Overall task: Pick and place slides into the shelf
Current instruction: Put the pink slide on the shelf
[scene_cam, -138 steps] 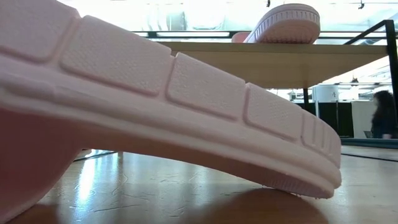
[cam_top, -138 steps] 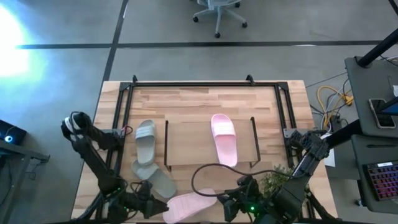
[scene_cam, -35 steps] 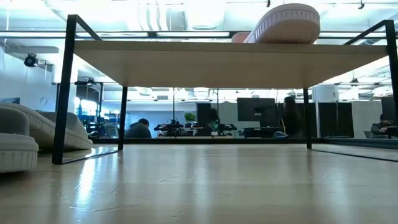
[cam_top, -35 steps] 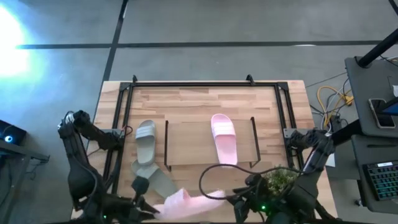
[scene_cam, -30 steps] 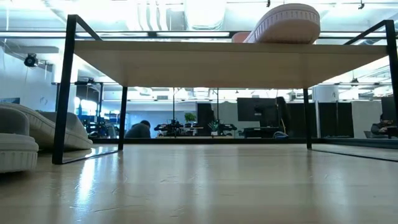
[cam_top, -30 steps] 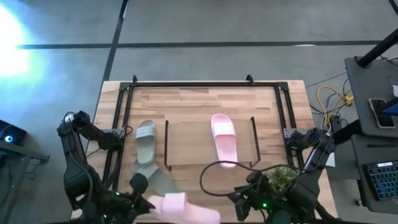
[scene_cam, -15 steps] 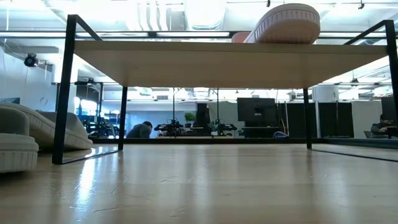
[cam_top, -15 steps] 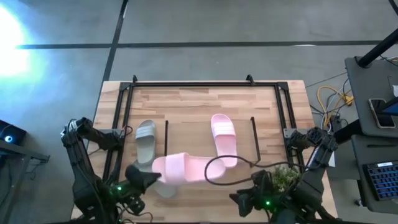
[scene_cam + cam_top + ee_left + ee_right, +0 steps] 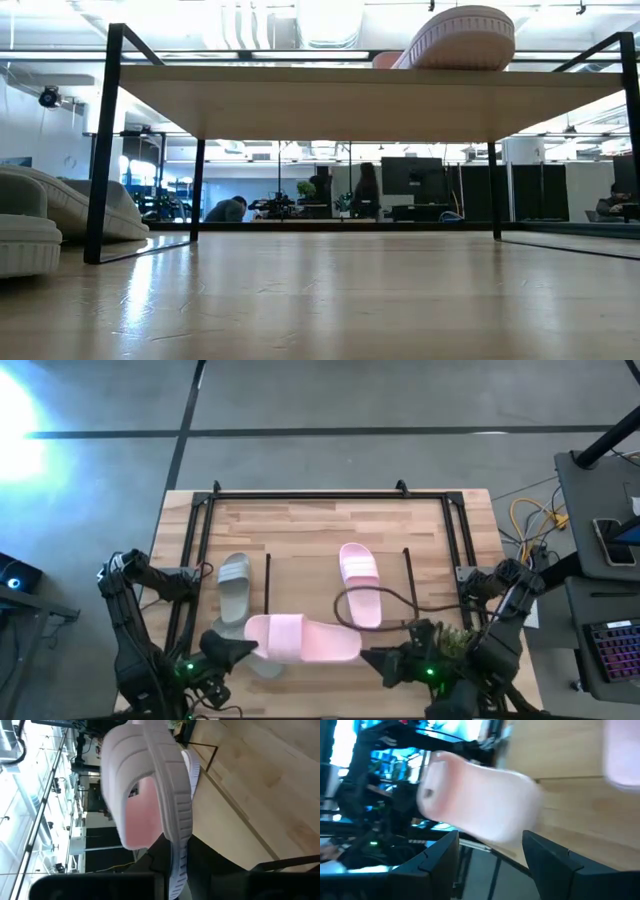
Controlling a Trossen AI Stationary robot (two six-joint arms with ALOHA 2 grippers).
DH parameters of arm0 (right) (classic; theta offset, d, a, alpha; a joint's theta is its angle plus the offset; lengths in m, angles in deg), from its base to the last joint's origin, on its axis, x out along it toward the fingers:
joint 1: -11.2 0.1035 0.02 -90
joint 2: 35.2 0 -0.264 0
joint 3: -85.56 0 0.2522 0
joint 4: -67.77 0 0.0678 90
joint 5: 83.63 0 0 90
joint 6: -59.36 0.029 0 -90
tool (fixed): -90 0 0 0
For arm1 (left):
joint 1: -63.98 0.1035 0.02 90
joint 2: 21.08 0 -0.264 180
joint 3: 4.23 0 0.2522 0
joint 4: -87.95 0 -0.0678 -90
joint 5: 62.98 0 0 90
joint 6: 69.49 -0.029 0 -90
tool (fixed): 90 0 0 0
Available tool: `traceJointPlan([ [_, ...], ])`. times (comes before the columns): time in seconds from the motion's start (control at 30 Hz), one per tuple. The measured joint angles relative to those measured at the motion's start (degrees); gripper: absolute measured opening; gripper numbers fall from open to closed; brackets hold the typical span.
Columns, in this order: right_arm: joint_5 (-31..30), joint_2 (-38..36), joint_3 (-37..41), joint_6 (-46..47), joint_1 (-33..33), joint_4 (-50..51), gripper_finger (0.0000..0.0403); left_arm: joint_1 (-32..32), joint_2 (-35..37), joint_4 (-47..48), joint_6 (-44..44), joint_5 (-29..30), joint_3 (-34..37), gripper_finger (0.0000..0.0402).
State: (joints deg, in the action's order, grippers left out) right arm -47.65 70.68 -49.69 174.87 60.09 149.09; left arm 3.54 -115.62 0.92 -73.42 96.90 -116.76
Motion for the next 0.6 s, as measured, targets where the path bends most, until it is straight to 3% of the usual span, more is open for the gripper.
traceJointPlan([
  [0.27, 7.28, -0.09, 0.00, -23.32, -6.94, -22.56, 0.0210, 0.08, -0.70, -4.76, -5.83, -0.02, 0.46, 0.0019],
  [0.4, 14.22, 0.08, 0.42, -25.82, -11.05, -22.89, 0.0210, 0.08, -0.68, -10.03, -9.37, -0.05, 0.44, 0.0019],
  [0.6, 18.34, 0.11, 1.27, -26.65, -13.47, -23.37, 0.0210, 0.06, -0.57, -11.54, -10.39, 0.79, 0.54, 0.0019],
])
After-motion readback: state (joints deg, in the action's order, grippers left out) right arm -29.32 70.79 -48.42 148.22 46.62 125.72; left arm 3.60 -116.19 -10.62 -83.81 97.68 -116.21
